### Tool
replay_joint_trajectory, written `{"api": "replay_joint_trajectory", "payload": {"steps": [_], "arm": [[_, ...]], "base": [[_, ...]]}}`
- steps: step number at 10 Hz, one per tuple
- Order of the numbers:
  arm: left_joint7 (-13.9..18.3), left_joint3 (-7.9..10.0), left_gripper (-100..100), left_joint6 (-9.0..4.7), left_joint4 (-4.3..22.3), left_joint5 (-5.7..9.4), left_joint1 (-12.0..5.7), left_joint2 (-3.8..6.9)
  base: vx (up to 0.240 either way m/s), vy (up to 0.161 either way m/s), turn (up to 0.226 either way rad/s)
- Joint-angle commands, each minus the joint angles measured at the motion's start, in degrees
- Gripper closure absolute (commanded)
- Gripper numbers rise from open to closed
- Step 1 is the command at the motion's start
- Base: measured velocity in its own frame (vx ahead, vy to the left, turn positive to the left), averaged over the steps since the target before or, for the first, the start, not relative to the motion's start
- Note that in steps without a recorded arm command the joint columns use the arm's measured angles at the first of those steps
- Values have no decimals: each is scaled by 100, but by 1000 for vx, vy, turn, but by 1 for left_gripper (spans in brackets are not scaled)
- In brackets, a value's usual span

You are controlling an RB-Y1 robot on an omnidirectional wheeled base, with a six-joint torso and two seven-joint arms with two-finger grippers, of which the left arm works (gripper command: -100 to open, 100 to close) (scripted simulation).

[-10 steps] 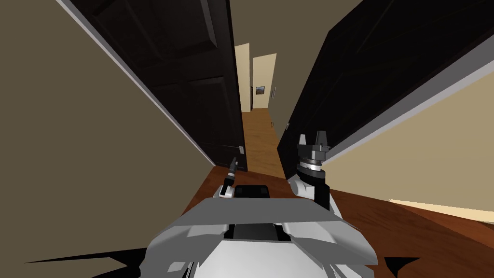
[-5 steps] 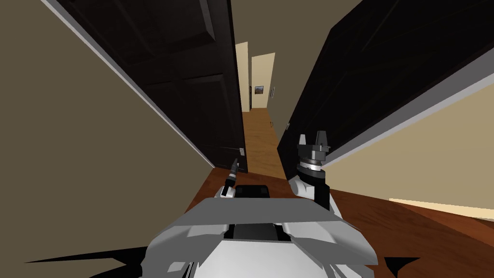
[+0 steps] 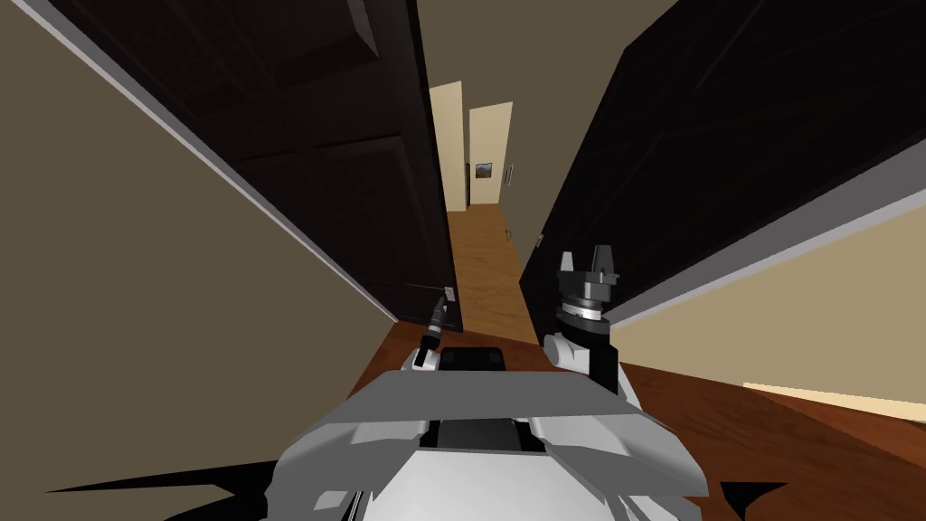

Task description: Push the door open

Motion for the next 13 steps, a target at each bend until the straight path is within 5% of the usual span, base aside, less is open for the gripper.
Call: {"api": "replay_joint_trajectory", "payload": {"steps": [1,5,6,13], "arm": [[-10,24,-100,-25,55,7,-26,-19],[-22,61,-100,-61,142,17,-68,-81],[-22,61,100,-61,142,17,-68,-81],[-49,145,100,-45,177,51,-83,-37]], "base": [[212,-23,-17],[148,-28,-16],[-10,4,-9],[32,-6,4]]}}
